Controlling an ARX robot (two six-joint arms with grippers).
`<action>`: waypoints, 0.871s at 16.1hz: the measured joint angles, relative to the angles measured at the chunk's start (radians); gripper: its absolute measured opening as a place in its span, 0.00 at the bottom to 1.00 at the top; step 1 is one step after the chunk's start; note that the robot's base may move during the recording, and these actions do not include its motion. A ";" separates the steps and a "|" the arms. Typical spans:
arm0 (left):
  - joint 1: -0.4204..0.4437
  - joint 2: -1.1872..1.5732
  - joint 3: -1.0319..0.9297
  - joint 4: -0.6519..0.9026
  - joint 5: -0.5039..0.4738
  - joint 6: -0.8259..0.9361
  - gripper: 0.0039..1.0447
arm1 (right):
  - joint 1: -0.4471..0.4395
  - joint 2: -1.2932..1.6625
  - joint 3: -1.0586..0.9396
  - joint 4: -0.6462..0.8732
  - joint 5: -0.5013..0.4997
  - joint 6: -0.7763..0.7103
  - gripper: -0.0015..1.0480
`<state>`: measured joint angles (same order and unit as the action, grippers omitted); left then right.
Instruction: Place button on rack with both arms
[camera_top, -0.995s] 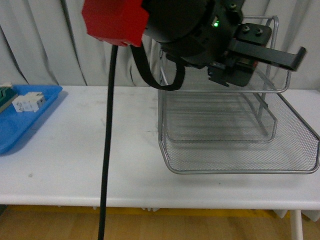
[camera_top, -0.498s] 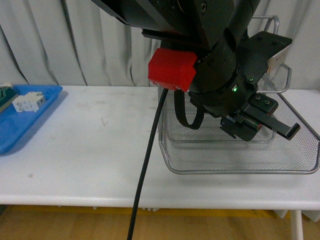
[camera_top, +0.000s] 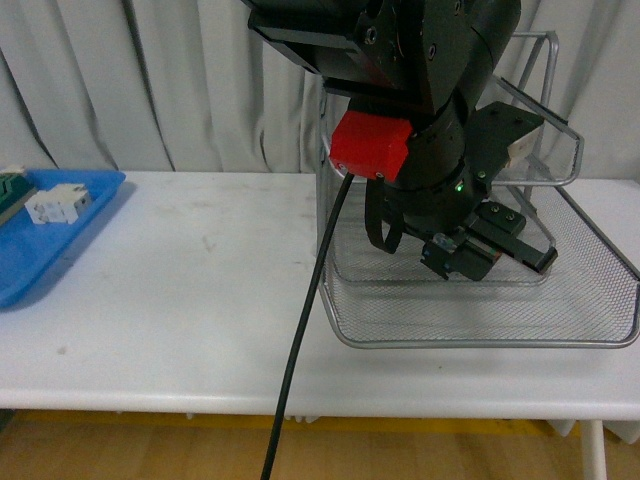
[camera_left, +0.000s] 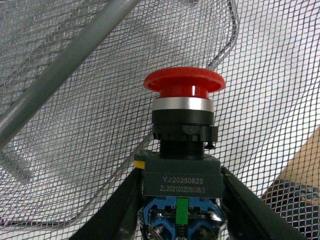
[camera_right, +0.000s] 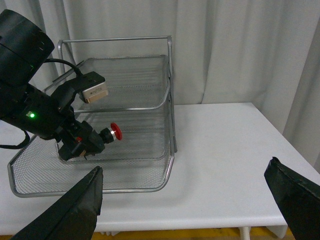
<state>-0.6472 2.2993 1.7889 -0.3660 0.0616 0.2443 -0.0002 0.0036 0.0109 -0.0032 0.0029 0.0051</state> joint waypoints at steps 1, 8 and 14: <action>0.001 0.000 0.002 0.017 0.012 -0.019 0.58 | 0.000 0.000 0.000 0.000 0.000 0.000 0.94; -0.009 -0.258 -0.227 0.156 0.059 -0.082 0.94 | 0.000 0.000 0.000 0.000 0.000 0.000 0.94; 0.047 -0.625 -0.532 0.319 0.004 -0.106 0.94 | 0.000 0.000 0.000 0.000 0.000 0.000 0.94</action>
<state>-0.6006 1.6741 1.2568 -0.0467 0.0654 0.1383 -0.0002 0.0036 0.0109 -0.0036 0.0029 0.0051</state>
